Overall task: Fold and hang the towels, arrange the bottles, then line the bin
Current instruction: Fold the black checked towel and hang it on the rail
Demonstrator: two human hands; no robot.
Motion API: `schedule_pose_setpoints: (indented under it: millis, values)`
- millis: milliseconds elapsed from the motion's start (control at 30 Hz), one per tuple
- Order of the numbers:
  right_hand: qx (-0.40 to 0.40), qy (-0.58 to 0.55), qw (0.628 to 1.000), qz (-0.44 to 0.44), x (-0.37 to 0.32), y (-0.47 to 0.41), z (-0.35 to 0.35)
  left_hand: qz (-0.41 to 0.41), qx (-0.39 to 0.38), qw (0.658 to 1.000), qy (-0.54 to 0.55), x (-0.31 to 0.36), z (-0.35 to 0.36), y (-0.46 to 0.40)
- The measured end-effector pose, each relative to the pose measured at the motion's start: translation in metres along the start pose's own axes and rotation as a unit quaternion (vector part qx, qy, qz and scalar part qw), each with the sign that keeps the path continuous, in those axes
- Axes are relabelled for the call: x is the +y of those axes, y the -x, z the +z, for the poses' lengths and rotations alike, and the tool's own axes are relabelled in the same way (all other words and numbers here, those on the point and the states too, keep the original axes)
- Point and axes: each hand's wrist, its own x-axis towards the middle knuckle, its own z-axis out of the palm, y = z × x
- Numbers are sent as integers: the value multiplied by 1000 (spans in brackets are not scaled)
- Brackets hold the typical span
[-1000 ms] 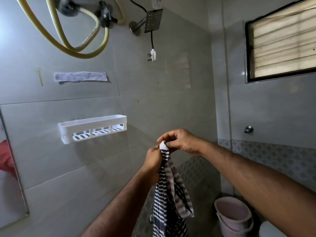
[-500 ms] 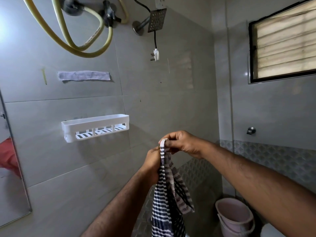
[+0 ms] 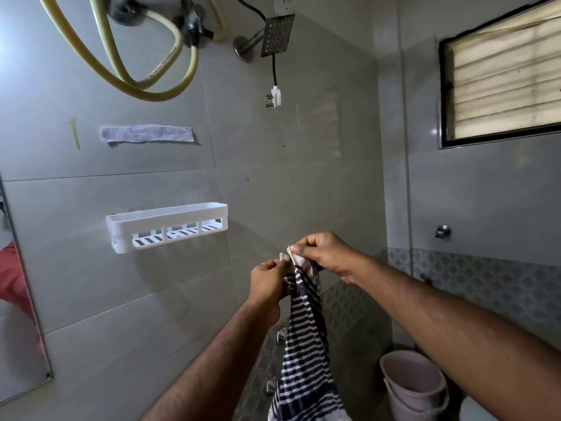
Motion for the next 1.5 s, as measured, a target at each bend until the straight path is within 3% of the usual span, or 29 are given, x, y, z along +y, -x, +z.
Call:
schedule_pose_setpoints:
  millis: [200, 500, 600, 700, 800, 933, 1000, 1133, 1267, 1367, 1500]
  values:
    - [58, 90, 994, -11, 13, -6, 0, -9, -37, 999, 1, 0, 2, 0]
    - [44, 113, 992, -17, 17, -2, -7, -32, -111, 992, -46, 6, 4, 3]
    - [55, 76, 996, -3, 15, 0, -9, 17, -62, 993, -95, 6, 8, 3]
    - [10, 35, 999, 33, 14, 7, -15, 40, -11, 996, -79, 12, 10, -2]
    - [-99, 106, 988, 48, 23, 16, -24, 78, 43, 995, -42, 26, 6, -11]
    - [-251, 225, 939, 71, 40, 31, -34, 125, 116, 985, -7, 51, -12, -27]
    - [-253, 275, 925, 72, 46, 35, -40, 145, 155, 977, -29, 59, -27, -34]
    - [-197, 263, 944, 44, 41, 36, -52, 172, 184, 967, -35, 65, -48, -35]
    - [-186, 96, 978, 2, 18, 36, -48, 163, 206, 965, -15, 64, -62, -37]
    - [-181, -30, 983, -25, 9, 31, -42, 146, 221, 964, -13, 64, -70, -38]
    - [-223, 64, 973, 8, 7, 29, -38, 127, 259, 957, -1, 65, -81, -42]
